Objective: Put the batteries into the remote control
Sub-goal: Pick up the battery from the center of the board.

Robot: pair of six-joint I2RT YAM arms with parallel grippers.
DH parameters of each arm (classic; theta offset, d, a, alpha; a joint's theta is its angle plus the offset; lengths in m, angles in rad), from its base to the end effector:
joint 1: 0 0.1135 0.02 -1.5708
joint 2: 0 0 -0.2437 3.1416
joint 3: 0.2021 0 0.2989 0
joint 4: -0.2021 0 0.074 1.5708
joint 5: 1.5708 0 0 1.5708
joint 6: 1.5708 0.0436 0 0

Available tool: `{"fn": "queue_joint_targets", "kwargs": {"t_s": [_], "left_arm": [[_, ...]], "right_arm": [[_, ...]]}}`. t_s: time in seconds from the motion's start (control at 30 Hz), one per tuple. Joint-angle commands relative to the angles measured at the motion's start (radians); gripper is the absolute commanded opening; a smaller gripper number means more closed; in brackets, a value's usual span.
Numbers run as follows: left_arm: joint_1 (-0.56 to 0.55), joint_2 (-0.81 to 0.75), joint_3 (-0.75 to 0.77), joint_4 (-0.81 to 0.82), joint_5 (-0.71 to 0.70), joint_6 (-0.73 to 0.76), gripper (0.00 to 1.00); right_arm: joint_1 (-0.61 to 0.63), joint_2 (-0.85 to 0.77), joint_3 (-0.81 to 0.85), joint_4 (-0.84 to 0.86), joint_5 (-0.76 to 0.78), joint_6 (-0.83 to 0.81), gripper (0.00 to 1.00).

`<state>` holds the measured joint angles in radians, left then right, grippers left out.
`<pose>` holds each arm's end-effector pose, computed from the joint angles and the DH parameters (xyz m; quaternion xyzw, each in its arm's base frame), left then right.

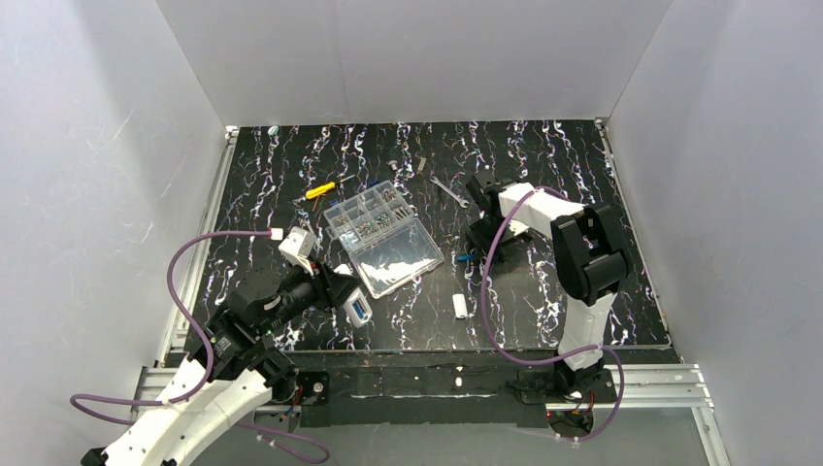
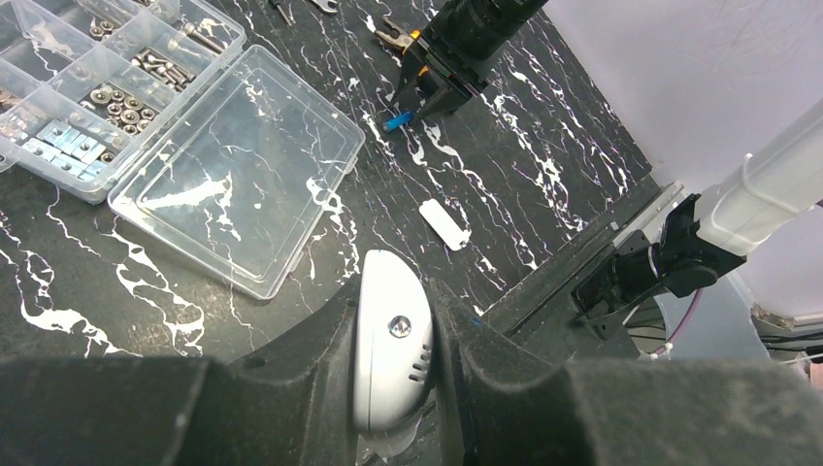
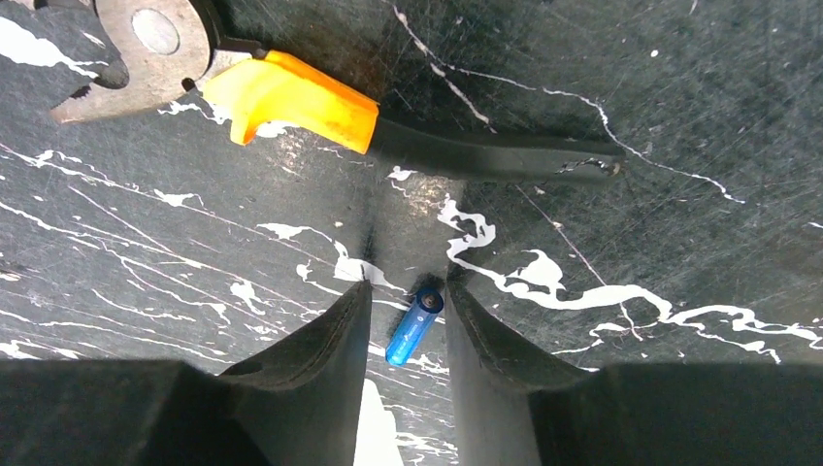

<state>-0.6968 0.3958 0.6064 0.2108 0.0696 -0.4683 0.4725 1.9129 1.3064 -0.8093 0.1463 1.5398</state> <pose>0.1332 -0.1154 0.3754 0.0910 0.5364 -0.4773 0.6901 0.3543 0.1739 0.1097 0.5107 0.8532 0.0262 0.1029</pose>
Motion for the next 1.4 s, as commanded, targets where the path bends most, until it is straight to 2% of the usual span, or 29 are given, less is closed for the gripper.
{"fn": "queue_joint_targets", "kwargs": {"t_s": [0.0, 0.43, 0.53, 0.67, 0.73, 0.8, 0.93, 1.13, 1.2, 1.37], "left_arm": [[0.000, -0.013, 0.022, 0.028, -0.006, 0.005, 0.00], [0.001, -0.002, 0.025, 0.029, -0.005, 0.004, 0.00], [0.001, -0.002, 0.026, 0.026, -0.005, 0.002, 0.00], [0.002, -0.004, 0.026, 0.021, -0.007, 0.003, 0.00], [0.001, -0.001, 0.026, 0.024, -0.007, 0.003, 0.00], [0.002, 0.006, 0.026, 0.033, -0.006, -0.002, 0.00], [0.002, 0.035, 0.031, 0.062, -0.001, -0.021, 0.00], [0.001, 0.129, 0.049, 0.205, 0.017, -0.111, 0.00], [0.001, 0.179, 0.065, 0.254, 0.032, -0.146, 0.00], [0.001, 0.312, 0.115, 0.345, 0.081, -0.244, 0.00]], "right_arm": [[0.010, 0.011, 0.014, -0.015, -0.012, 0.012, 0.41], [0.025, 0.021, 0.015, 0.000, -0.046, 0.019, 0.39], [0.025, 0.016, 0.001, 0.008, -0.041, 0.020, 0.30], [0.023, -0.013, -0.043, 0.056, -0.048, 0.010, 0.06], [0.024, -0.063, -0.079, 0.098, -0.021, 0.009, 0.01], [0.023, -0.130, -0.114, 0.145, 0.025, -0.012, 0.01], [0.024, -0.285, -0.144, 0.240, 0.139, -0.161, 0.01], [0.051, -0.518, -0.225, 0.538, 0.173, -0.612, 0.01], [0.066, -0.595, -0.260, 0.625, 0.160, -0.743, 0.01], [0.106, -0.754, -0.349, 0.793, 0.003, -1.129, 0.01]]}}
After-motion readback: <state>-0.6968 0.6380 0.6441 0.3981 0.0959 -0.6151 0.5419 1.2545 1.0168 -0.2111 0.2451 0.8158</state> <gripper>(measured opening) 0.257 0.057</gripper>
